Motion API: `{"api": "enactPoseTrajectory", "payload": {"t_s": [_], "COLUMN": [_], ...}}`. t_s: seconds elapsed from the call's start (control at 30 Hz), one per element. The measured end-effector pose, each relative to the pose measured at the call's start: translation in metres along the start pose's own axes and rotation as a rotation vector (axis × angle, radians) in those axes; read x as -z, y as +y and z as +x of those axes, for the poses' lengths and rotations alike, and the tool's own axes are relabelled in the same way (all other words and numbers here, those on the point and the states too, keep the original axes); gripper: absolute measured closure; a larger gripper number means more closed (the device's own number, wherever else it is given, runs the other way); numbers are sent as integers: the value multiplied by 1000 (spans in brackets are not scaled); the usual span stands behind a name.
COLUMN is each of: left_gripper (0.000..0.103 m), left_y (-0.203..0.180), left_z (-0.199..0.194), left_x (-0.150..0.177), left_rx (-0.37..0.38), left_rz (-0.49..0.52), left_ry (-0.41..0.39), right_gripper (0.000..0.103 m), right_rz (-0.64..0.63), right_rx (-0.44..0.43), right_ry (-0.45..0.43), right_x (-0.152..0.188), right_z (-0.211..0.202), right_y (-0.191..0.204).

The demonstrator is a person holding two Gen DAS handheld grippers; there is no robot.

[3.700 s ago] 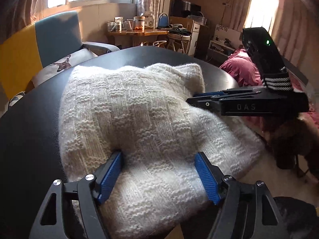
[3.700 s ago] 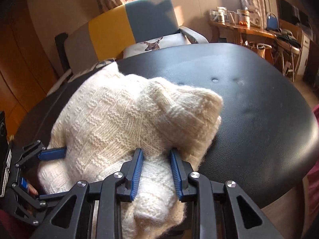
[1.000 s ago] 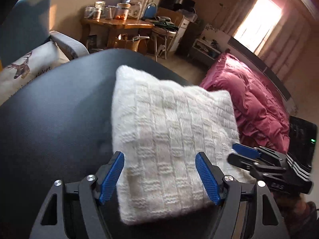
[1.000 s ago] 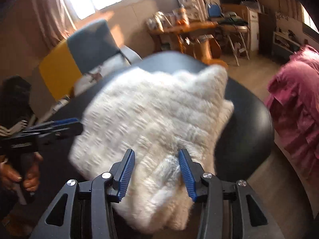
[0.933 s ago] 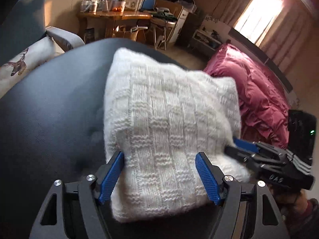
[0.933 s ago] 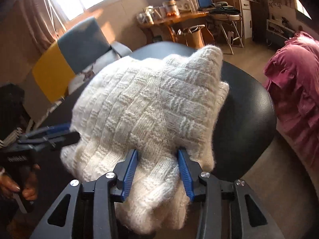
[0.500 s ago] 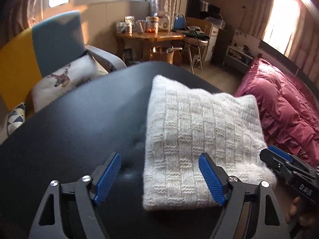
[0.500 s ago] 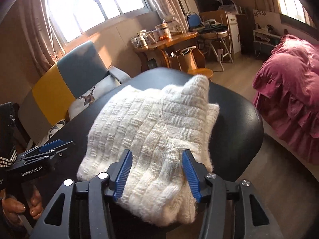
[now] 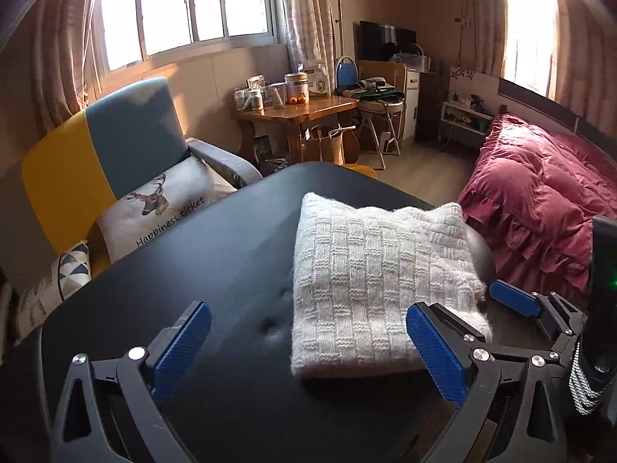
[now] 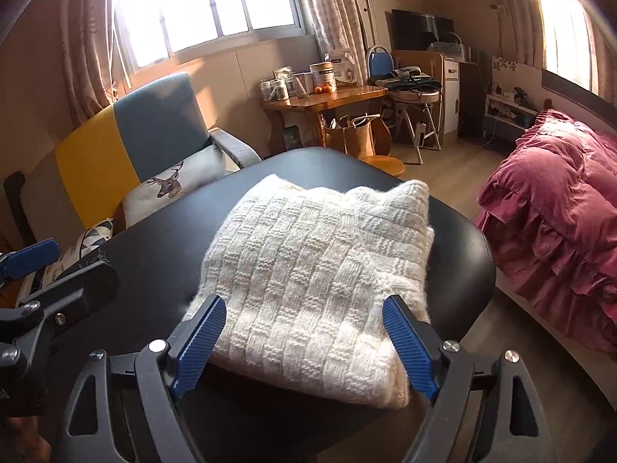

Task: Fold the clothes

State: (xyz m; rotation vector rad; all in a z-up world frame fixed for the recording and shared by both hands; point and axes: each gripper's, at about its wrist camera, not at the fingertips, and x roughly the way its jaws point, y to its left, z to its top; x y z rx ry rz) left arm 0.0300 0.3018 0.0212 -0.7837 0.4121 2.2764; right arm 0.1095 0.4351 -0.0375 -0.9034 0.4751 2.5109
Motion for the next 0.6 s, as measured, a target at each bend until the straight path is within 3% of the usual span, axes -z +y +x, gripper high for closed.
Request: {"api": "enactPoseTrajectory", "payload": {"t_s": [0.07, 0.2, 0.43, 0.6], "left_gripper": [1, 1, 1, 1], "left_y": [-2, 1, 7, 7], "left_z": [-7, -10, -10, -7], "left_x": [1, -2, 1, 5], "left_rx": [0, 48, 70, 31], "left_rz": [-1, -21, -57, -58], "left_ry": [-29, -16, -23, -20], "right_gripper": [18, 18, 18, 18], "right_rz": [-11, -23, -38, -36], "right_rx": [-2, -6, 5, 16], "right_ry": [8, 20, 34, 36], "right_x": [2, 4, 5, 6], "right_z": [0, 0, 3, 5], "right_y": [3, 5, 5, 4]}}
